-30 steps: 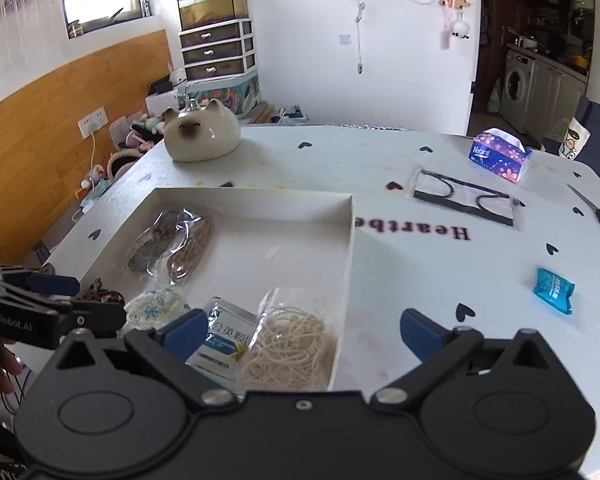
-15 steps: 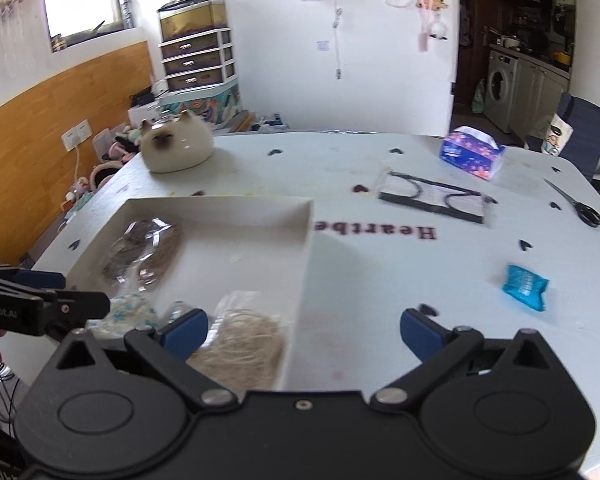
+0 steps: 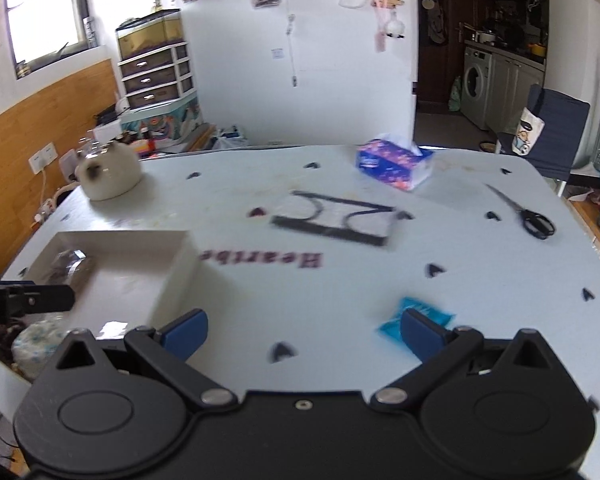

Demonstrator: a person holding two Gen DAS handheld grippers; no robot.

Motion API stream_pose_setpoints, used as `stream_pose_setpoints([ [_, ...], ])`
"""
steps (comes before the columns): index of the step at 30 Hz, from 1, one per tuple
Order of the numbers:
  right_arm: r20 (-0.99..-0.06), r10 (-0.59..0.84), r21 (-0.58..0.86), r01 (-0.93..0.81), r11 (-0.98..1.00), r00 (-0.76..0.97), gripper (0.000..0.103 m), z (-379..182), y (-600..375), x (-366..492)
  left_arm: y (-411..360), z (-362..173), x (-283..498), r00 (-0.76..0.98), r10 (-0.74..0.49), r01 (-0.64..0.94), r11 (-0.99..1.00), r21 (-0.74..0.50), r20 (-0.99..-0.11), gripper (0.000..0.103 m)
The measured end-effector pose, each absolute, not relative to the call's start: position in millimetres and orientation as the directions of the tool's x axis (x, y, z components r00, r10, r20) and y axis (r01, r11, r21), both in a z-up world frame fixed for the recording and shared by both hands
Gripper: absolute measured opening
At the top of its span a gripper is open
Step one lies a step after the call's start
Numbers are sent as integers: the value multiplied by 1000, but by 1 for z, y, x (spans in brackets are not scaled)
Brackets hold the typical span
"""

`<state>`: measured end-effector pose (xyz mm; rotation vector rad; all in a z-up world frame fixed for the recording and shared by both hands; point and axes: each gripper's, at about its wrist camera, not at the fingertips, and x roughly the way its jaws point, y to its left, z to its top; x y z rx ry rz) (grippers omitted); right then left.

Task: Organize soft objects
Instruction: 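Lift both tools and move toward the blue packet and bagged mask, then grasp the blue packet with right tool while left tool grasps the bagged mask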

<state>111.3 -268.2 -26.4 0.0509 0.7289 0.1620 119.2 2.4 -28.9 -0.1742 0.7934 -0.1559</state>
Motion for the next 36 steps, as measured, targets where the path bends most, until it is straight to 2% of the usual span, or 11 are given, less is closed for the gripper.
stream_pose_setpoints([
  [10, -696, 143, 99, -102, 990, 703, 103, -44, -347, 162, -84, -23, 156, 713, -183, 59, 978, -202, -677, 103],
  [18, -757, 197, 189, -80, 979, 623, 103, -74, -368, 199, -126, -19, 193, 726, -156, 65, 985, -160, -670, 103],
  [25, -815, 214, 271, 28, 962, 538, 100, -102, -378, 222, -146, -27, 239, 713, -165, 117, 986, -117, -681, 103],
  [29, -835, 192, 276, 91, 957, 515, 97, -114, -381, 229, -151, -38, 277, 686, -249, 258, 962, -91, -684, 103],
  [33, -845, 173, 282, 147, 948, 505, 91, -118, -386, 233, -156, -52, 328, 597, -399, 430, 891, -142, -695, 103],
  [36, -852, 171, 290, 174, 941, 495, 87, -122, -388, 237, -164, -70, 370, 536, -459, 510, 845, -161, -709, 103],
])
